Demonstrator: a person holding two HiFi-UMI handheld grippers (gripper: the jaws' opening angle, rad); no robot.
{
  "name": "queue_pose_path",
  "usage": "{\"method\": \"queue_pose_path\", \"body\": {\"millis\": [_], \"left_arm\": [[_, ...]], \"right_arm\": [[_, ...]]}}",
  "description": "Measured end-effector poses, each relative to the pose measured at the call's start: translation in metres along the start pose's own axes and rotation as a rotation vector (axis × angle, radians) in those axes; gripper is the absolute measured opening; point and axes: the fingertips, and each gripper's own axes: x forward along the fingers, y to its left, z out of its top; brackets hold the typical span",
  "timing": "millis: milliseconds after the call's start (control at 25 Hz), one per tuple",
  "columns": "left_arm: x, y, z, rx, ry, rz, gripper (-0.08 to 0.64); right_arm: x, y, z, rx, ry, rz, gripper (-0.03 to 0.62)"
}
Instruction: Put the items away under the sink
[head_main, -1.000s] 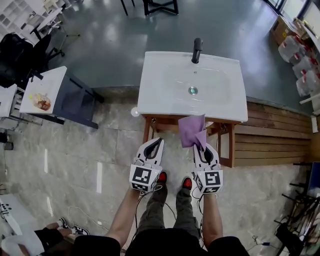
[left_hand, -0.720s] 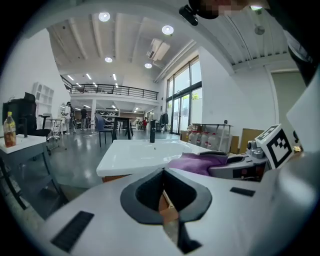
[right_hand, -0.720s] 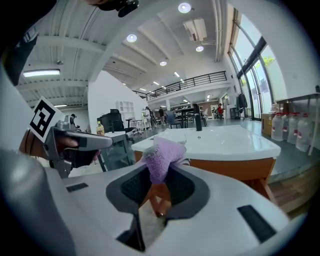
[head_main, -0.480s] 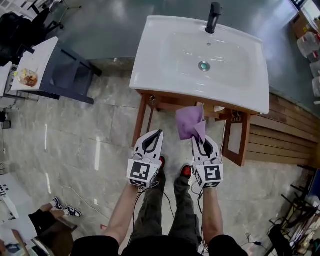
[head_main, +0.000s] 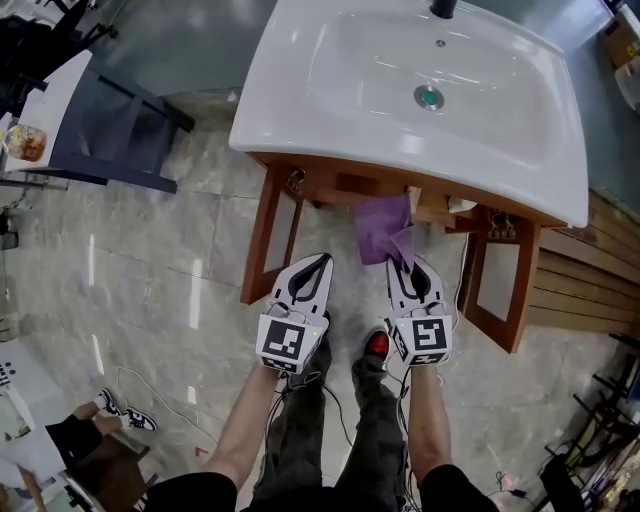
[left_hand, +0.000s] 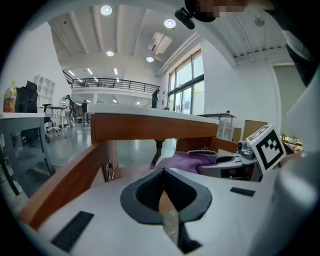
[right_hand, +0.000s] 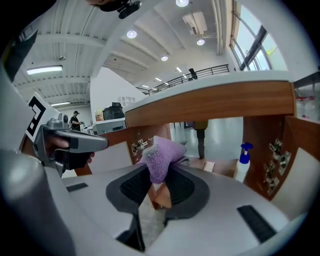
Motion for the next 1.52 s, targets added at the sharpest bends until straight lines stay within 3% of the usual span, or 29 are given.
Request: {"method": "queue_pose_path", "body": {"millis": [600, 1120, 1520], "left_arm": [[0.076, 0.035, -0.096, 0.027, 0.001, -0.024, 0.006], [0.116, 0.052, -0.111, 0.040, -0.060, -0.034, 0.006], [0.122, 0.056, -0.126, 0.045, -0.054, -0.033, 0.006]], "right_arm": [[0.100, -0.027, -0.083, -0.024, -0.024, 0.025, 0.103], [0.166, -0.043, -0.100, -0.018, -0.061, 0.032, 0.104], [0.196, -0.050, -0.092, -0.012, -0.092, 0.042, 0.109]]}}
